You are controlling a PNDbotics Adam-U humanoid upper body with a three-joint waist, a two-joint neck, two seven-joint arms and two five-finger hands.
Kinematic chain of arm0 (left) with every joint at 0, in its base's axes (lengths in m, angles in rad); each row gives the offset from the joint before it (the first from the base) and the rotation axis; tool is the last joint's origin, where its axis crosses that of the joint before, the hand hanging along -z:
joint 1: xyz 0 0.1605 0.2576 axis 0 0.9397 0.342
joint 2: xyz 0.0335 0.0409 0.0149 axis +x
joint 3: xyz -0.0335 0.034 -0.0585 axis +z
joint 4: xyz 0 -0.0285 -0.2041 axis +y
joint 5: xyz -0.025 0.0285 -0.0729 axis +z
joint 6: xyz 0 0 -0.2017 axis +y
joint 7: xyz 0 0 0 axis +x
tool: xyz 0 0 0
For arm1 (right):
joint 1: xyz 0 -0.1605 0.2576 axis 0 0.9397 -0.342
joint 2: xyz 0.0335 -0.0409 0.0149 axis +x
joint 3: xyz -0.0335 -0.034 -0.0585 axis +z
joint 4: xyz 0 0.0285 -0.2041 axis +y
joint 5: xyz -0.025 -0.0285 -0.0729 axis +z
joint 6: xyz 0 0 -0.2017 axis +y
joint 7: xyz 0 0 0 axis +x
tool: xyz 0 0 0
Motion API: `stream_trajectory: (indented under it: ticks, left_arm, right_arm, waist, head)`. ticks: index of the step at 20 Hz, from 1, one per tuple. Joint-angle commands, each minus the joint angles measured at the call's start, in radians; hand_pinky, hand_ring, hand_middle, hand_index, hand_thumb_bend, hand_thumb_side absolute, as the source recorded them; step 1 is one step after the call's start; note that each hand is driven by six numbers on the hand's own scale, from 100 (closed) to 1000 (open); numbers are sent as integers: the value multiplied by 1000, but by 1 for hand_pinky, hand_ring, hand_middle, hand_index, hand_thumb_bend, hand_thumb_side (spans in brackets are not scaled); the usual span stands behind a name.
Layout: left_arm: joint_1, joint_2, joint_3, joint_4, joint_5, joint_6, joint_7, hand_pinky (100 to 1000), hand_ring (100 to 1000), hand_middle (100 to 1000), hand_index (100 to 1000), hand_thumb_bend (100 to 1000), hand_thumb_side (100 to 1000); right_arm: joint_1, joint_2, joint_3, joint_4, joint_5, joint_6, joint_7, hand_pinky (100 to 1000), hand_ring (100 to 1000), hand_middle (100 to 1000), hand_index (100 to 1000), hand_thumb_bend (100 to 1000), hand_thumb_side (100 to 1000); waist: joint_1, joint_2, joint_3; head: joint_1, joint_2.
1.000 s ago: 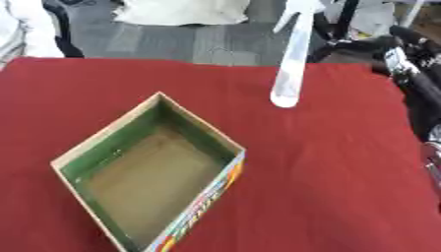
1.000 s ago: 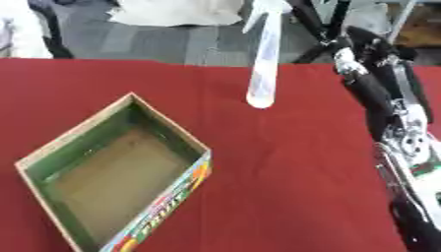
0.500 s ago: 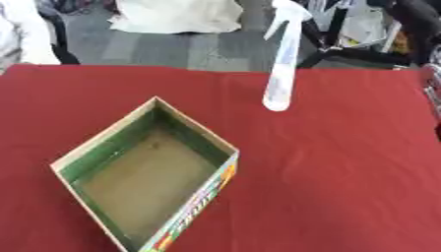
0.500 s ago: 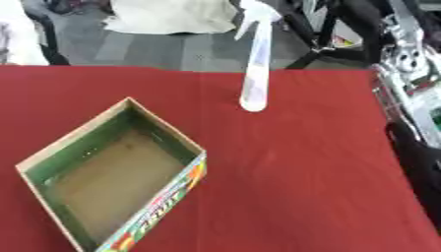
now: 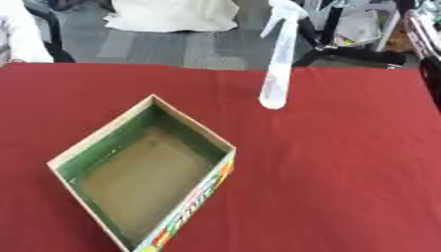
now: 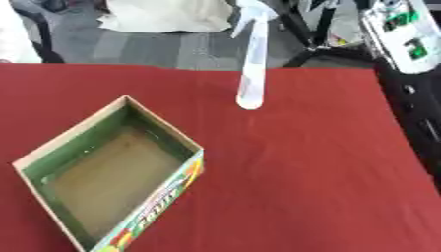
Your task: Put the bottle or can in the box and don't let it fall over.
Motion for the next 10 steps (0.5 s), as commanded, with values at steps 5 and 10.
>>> stream_trajectory:
  ticks: [5,10]
  left_arm:
    - [-15,33,-7,-21,1,1,-14,689,751,747,745,100,667]
    - [-21,36,-10,-21,-2,2,-18,689,750,747,744,100,673]
  right_arm:
    - [-129,25,-38,252,221,-69,166,838,874,857,874,100,514]
    - [-165,22,-73,316,302,-144,332,876,923,892,894,100,526]
  waist:
    - [-5,-15,12]
    - [-11,2,19]
  head:
    - [-19,-18]
    - [-24,-38]
